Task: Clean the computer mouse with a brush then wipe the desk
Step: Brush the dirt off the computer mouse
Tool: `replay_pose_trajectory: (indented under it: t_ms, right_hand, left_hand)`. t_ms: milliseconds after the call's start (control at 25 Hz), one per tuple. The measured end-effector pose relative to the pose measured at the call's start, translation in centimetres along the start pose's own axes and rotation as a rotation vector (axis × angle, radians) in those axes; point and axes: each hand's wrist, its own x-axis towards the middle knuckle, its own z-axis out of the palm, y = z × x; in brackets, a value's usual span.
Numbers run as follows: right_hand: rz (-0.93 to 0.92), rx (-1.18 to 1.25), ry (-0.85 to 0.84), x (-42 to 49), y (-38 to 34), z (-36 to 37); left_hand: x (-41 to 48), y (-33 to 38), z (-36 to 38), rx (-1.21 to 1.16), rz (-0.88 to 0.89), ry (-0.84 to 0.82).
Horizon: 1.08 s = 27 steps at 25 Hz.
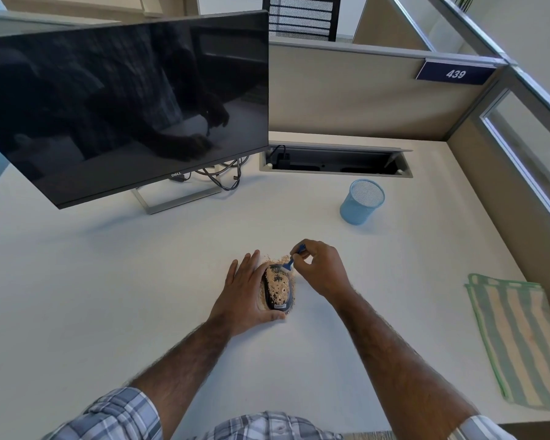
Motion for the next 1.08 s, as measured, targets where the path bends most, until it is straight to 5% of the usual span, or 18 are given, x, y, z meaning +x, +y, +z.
replay_pose_trajectory:
  t_ms: [1080]
  right_hand:
    - [-0.059, -0.056, -0.006, -0.29, -0.7, 0.78]
  left_hand:
    - [0.01, -0.27, 0.29, 0.006, 0.012, 0.015]
